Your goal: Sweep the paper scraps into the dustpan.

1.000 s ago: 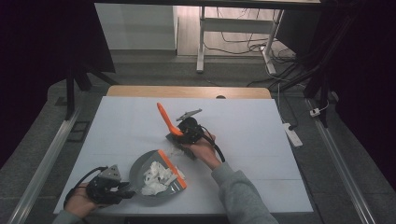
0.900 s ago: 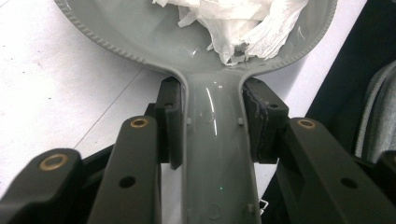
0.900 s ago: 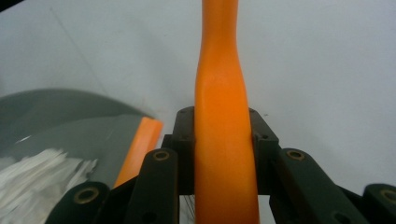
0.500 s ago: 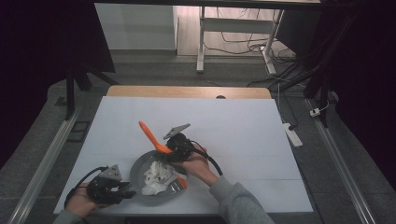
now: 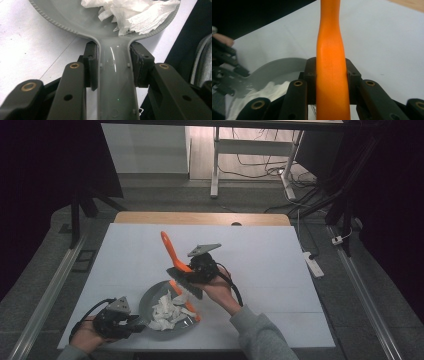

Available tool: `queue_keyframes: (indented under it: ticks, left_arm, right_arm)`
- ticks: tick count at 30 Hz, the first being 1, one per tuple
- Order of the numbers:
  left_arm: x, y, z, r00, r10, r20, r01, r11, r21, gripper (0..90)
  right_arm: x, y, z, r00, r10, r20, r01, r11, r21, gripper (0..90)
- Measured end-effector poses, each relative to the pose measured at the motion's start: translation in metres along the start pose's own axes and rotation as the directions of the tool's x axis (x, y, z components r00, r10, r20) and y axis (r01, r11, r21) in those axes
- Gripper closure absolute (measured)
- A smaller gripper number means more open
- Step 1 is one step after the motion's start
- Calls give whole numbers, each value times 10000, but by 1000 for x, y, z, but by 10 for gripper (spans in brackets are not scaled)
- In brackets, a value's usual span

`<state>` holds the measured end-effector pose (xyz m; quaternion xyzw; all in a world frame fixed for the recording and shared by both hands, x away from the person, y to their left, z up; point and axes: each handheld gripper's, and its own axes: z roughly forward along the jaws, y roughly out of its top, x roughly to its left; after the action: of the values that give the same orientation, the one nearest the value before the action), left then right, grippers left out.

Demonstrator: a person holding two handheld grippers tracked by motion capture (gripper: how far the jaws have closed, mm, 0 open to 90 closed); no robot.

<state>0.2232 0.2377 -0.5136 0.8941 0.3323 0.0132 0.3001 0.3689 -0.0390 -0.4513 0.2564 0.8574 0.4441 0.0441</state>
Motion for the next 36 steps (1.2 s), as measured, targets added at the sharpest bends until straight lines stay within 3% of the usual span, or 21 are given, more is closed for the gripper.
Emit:
queue_keyframes:
  ticks: [7,11,14,17,19,22,23,25,26,28,30,32,33,34,36]
  left_arm:
    - [0,0,0,10000,1,-8,-1,10000,6,615]
    - [0,0,0,10000,-1,2,1,10000,10,615]
    - [0,0,0,10000,-2,10,2,10000,2,615]
    - [0,0,0,10000,5,-4,-5,10000,-1,615]
    - [0,0,0,10000,-6,-5,6,10000,-13,615]
    - [0,0,1,10000,-43,7,43,10000,-4,615]
    - [0,0,1,10000,-41,-2,41,10000,0,615]
    - [0,0,1,10000,-39,-15,39,10000,2,615]
    - [0,0,1,10000,-40,-4,40,10000,10,615]
    - [0,0,1,10000,-46,-4,46,10000,19,615]
    - [0,0,1,10000,-48,-1,48,10000,11,615]
    - [1,0,1,10000,-50,3,50,10000,15,615]
    - [1,0,1,10000,-44,7,44,10000,20,615]
    - [1,0,1,10000,-42,6,42,10000,21,615]
    - [1,0,1,10000,-40,10,40,10000,27,615]
  right_arm:
    - [-20,-1,-3,9970,412,653,-409,9991,-60,704]
    - [-27,-4,4,9938,281,1074,-317,9990,317,704]
    - [-34,-10,19,9869,216,1600,-377,9945,979,704]
    - [-35,-13,28,9858,249,1660,-463,9909,1265,704]
    - [-30,-15,36,9880,228,1528,-456,9880,1478,705]
    - [-3,-14,45,9944,-485,940,302,9819,1872,705]
    - [-3,-14,45,9944,-485,940,302,9819,1872,705]
    - [11,-15,48,9969,-620,494,512,9793,1960,704]
    - [20,-14,47,9991,-421,-107,433,9835,1758,704]
    - [28,-11,42,9975,-563,-423,620,9872,1472,704]
    - [30,-5,33,9971,-664,-364,700,9918,1074,704]
    - [24,0,21,9984,-546,-171,555,9969,564,704]
    - [24,0,21,9984,-546,-171,555,9969,564,704]
    - [13,5,10,9996,-288,82,286,9994,211,704]
    - [8,7,5,9997,-131,187,130,9999,74,704]
